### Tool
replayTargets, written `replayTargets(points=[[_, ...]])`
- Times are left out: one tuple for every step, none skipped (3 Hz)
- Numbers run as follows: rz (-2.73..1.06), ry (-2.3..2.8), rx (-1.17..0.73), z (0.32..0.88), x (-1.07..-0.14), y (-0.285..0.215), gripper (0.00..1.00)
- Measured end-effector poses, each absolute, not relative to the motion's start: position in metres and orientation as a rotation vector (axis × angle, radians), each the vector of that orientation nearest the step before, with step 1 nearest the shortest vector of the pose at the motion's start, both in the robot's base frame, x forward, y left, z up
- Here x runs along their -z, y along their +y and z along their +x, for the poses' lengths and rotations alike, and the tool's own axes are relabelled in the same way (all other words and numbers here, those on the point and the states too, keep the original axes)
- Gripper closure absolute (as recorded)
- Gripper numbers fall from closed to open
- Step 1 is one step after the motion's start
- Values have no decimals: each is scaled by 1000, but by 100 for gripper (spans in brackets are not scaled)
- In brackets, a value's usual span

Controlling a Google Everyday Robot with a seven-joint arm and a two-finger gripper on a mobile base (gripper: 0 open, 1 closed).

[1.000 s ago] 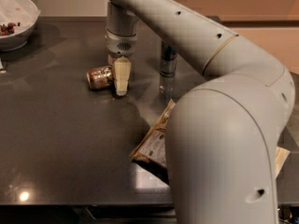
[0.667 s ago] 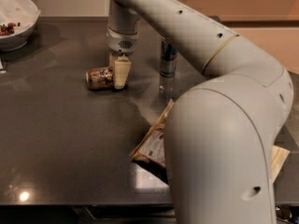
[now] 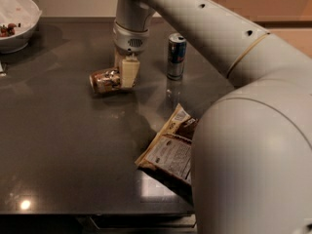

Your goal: Pick orange can

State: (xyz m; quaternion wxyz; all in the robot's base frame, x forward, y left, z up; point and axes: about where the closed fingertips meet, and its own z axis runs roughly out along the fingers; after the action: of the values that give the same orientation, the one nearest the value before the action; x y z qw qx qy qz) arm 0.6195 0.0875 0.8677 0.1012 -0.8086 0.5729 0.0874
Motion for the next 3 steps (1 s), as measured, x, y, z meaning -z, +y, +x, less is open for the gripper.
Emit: replayTargets(points=[[-2401,1599,-261,594,-894,75,100],[-2428,1489,-257,563,-924,62,100],[-2454,1369,-236,535,-957,53,100]])
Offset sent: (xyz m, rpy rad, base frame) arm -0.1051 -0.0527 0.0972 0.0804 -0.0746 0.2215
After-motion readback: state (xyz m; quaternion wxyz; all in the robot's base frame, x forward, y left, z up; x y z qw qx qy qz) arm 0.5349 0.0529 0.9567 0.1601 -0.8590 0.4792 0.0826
